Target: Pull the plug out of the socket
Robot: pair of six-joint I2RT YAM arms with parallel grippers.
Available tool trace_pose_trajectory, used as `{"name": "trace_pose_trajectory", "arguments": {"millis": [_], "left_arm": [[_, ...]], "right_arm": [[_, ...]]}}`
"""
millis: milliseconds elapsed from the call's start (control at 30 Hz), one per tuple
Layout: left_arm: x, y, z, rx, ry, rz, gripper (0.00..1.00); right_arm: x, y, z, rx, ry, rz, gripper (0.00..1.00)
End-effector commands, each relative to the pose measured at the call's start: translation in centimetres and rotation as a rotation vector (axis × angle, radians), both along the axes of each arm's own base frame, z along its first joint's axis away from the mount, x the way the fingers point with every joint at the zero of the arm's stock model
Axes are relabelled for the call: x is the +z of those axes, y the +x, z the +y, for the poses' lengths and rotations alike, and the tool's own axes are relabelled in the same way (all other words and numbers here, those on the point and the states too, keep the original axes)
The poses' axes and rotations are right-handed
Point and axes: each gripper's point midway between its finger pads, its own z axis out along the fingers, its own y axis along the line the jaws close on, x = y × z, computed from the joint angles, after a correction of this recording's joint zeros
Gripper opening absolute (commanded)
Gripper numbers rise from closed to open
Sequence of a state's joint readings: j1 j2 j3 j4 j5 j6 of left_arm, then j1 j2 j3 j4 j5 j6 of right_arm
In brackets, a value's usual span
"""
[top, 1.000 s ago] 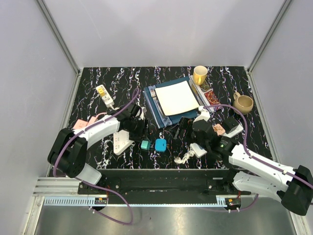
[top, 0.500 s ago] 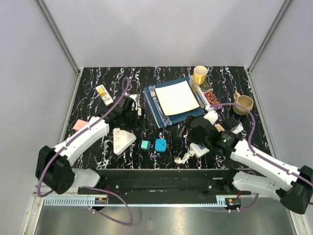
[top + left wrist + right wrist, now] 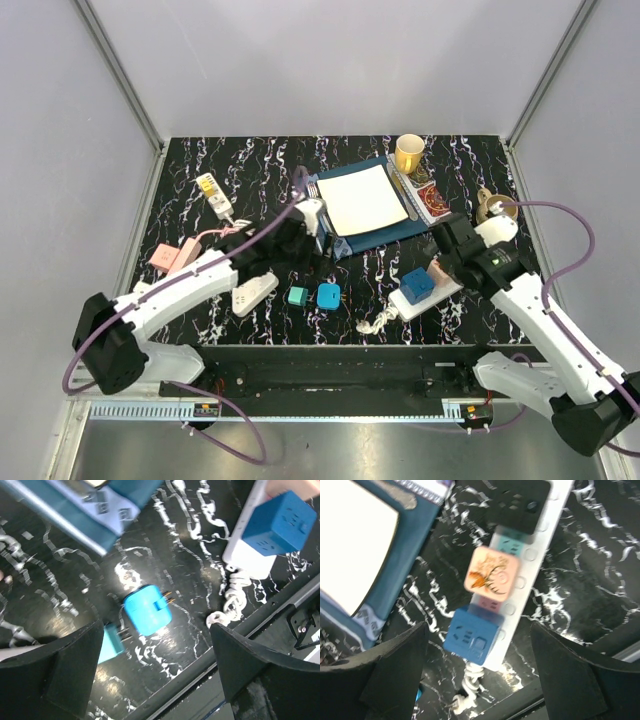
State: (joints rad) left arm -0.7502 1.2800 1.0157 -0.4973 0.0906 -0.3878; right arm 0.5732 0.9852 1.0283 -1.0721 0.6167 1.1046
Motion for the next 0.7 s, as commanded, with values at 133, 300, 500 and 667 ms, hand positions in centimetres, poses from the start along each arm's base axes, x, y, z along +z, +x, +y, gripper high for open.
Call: {"name": "trace_pose_trajectory", "arguments": {"millis": [133,300,500,667], "left_arm": [[3.7,0.5,-12.3,-0.242,-0.128,-0.328,0.9],[4.0,-0.1,-17.1,-0.361,-0.237,-0.364,0.91],[2.0,-0.4,-20.1,-0.438,-0.231,-0.386,0.95],[1.5,-0.9,-22.1,-0.482,-0.217,-0.409,0.96]], "right_arm": [[0.4,1.4,-3.5,-0.067,-0.038,0.074,0.85],[-0.9,2.9,-4.1,-0.072,0.039,0.123,0.83],[-1.4,4.1,-4.6,-0.087,0.099,0.13,0.82],[-2.3,4.5,-4.8,-0.09,0.119,0.15,0.82]]}}
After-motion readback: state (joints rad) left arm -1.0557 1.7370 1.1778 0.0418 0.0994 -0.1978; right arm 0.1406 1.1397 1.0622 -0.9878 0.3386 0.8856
